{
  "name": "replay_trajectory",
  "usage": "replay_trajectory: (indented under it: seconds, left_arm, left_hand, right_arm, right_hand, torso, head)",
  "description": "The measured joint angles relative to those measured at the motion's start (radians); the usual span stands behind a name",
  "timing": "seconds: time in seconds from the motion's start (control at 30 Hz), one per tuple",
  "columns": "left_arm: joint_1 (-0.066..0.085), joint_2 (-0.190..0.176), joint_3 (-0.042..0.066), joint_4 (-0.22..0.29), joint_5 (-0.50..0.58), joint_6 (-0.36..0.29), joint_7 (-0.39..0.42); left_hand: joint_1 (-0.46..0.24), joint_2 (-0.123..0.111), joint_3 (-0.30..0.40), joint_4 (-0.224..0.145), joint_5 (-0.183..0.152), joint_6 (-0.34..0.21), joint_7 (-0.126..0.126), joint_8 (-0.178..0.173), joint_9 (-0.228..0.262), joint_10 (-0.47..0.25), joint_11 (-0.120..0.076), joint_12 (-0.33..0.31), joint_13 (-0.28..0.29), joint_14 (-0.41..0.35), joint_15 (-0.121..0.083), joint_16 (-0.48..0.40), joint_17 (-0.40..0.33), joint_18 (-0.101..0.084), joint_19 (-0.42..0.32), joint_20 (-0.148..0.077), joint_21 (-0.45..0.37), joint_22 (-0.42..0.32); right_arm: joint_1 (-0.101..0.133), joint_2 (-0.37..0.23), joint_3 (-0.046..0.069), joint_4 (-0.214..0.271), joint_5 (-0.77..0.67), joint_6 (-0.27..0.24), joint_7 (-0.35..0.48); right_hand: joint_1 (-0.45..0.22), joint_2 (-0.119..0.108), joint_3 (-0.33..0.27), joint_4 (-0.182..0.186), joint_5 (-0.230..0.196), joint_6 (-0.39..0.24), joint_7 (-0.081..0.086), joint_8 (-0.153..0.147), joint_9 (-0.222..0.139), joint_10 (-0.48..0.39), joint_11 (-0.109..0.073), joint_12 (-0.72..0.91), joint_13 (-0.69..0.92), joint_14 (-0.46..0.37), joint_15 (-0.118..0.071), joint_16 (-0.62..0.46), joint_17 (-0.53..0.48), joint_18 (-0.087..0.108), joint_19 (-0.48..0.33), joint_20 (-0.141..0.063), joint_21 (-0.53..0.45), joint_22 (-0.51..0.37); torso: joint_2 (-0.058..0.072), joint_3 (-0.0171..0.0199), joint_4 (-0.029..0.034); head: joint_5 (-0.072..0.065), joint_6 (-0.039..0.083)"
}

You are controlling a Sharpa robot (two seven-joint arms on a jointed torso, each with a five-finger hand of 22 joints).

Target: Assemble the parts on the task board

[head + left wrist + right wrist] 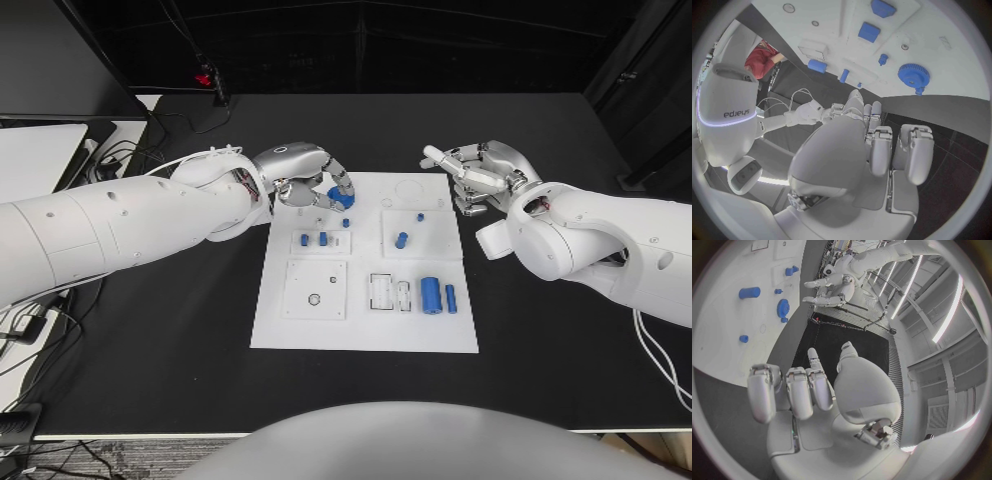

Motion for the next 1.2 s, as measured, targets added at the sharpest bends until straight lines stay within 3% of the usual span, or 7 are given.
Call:
replay_trajectory:
  seconds: [0.27,0.57,1.2]
  left_arm:
    - [-0.015,0.034,0.000,-0.030,-0.118,0.001,-0.004]
    - [-0.020,0.051,0.000,-0.051,-0.211,0.004,-0.034]
    - [-0.022,0.094,0.000,-0.107,-0.263,0.036,-0.080]
  left_hand:
    - [0.037,0.000,0.032,-0.001,-0.006,0.021,0.000,-0.021,-0.017,0.012,-0.001,-0.027,-0.014,0.000,0.000,0.000,0.000,0.000,0.000,0.000,0.000,0.000]
    - [0.055,0.000,0.050,0.000,-0.006,0.026,0.005,-0.035,-0.025,0.022,0.004,-0.041,-0.014,0.000,0.000,0.000,0.000,0.000,0.000,0.000,0.000,0.000]
    - [0.064,-0.009,0.061,0.000,-0.011,0.040,0.012,-0.040,-0.032,0.022,0.004,-0.062,-0.014,0.000,0.000,0.000,0.000,0.000,0.000,0.000,0.000,0.000]
  right_arm:
    - [-0.001,0.003,0.000,-0.001,0.000,0.000,0.009]
    - [-0.001,0.003,0.000,-0.002,0.000,0.000,0.010]
    - [-0.002,0.005,0.000,-0.002,0.000,0.000,0.009]
  right_hand:
    - [0.000,0.000,0.000,0.000,0.000,0.000,0.000,0.000,0.000,0.000,0.000,0.000,0.000,0.000,0.000,0.000,0.000,0.000,0.000,0.000,0.000,0.000]
    - [0.000,0.000,0.000,0.000,0.000,0.000,0.000,0.000,0.000,0.000,0.000,0.000,0.000,0.000,0.000,0.000,0.000,0.000,0.000,0.000,0.000,0.000]
    - [0.000,0.000,0.000,0.000,0.000,0.000,0.000,0.000,0.000,0.000,0.000,0.000,0.000,0.000,0.000,0.000,0.000,0.000,0.000,0.000,0.000,0.000]
  torso:
    - [0.000,-0.0004,0.0001]
    - [0.000,-0.0004,0.0001]
    - [-0.001,0.0007,0.0000]
  head:
    - [0.001,0.002]
    - [-0.002,0.001]
    - [-0.002,0.000]
